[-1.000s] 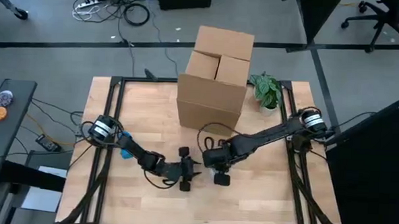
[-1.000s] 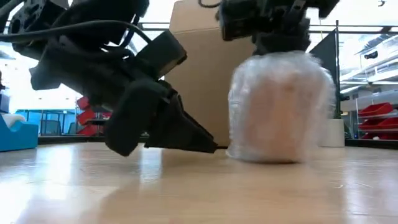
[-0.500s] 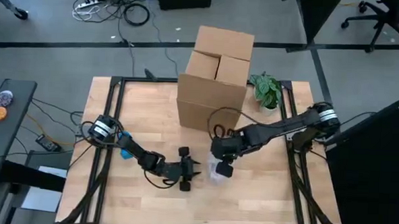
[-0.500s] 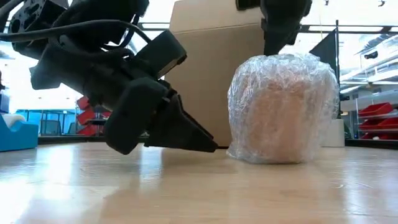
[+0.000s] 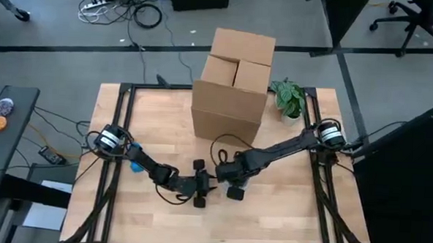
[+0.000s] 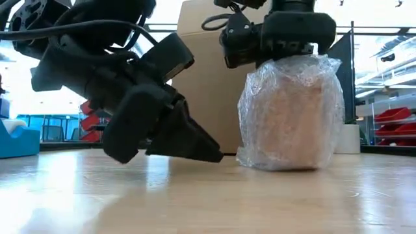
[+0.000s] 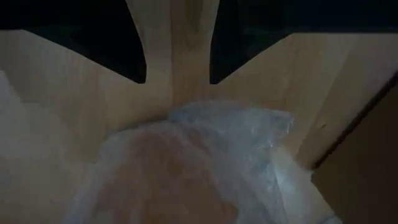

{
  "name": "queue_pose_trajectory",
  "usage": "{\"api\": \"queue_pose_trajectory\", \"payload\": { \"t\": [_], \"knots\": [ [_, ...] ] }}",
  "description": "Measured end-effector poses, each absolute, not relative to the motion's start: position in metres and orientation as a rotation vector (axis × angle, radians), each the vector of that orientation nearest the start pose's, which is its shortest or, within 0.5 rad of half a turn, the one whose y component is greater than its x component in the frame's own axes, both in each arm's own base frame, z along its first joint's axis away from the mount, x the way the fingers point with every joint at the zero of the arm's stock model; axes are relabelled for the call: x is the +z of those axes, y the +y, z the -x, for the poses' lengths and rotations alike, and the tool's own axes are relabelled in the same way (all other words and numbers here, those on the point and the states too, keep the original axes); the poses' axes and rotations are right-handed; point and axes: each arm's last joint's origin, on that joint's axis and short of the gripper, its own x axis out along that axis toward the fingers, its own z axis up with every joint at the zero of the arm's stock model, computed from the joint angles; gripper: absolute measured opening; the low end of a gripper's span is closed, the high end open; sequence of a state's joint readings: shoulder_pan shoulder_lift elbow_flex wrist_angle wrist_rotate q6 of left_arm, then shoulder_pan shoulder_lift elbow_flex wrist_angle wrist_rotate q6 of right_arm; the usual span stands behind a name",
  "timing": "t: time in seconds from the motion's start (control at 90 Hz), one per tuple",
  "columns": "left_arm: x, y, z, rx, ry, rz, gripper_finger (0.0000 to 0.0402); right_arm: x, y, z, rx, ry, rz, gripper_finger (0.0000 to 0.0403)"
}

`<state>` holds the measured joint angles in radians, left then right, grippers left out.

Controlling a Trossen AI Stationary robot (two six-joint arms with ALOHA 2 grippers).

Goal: Wrap mug
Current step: Wrap the orange mug using the transparent bubble wrap

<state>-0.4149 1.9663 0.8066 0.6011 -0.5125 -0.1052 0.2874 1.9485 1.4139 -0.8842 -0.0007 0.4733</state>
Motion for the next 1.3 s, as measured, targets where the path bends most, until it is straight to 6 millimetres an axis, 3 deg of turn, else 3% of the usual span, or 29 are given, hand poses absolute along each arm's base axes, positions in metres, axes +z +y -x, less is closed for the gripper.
{"api": "queue_pose_trajectory", "payload": {
  "t": [0.244,0.378,0.489,0.644,0.878,1.0,1.1,1.3],
  "knots": [
    [0.098,-0.13,-0.329,0.122,0.49,-0.144,0.0162,0.245,0.086,-0.335,-0.118,1.315,-0.265,0.0],
    [0.098,-0.129,-0.329,0.129,0.491,-0.145,0.0162,0.267,0.079,-0.321,-0.139,1.286,-0.316,0.0],
    [0.098,-0.129,-0.329,0.131,0.491,-0.146,0.0162,0.277,0.084,-0.313,-0.091,1.289,-0.376,0.0],
    [0.098,-0.129,-0.329,0.131,0.492,-0.146,0.0162,0.263,0.105,-0.315,-0.016,1.339,-0.407,0.0],
    [0.098,-0.129,-0.329,0.131,0.491,-0.145,0.0162,0.195,0.121,-0.338,-0.01,1.465,-0.379,0.0],
    [0.098,-0.129,-0.329,0.132,0.487,-0.132,0.0162,0.175,0.116,-0.347,-0.027,1.501,-0.34,0.0],
    [0.098,-0.13,-0.33,0.117,0.485,-0.118,0.0162,0.172,0.11,-0.35,-0.06,1.494,-0.32,0.0],
    [0.098,-0.13,-0.33,0.115,0.486,-0.113,0.0162,0.197,0.1,-0.342,-0.086,1.411,-0.314,0.0]
  ]
}}
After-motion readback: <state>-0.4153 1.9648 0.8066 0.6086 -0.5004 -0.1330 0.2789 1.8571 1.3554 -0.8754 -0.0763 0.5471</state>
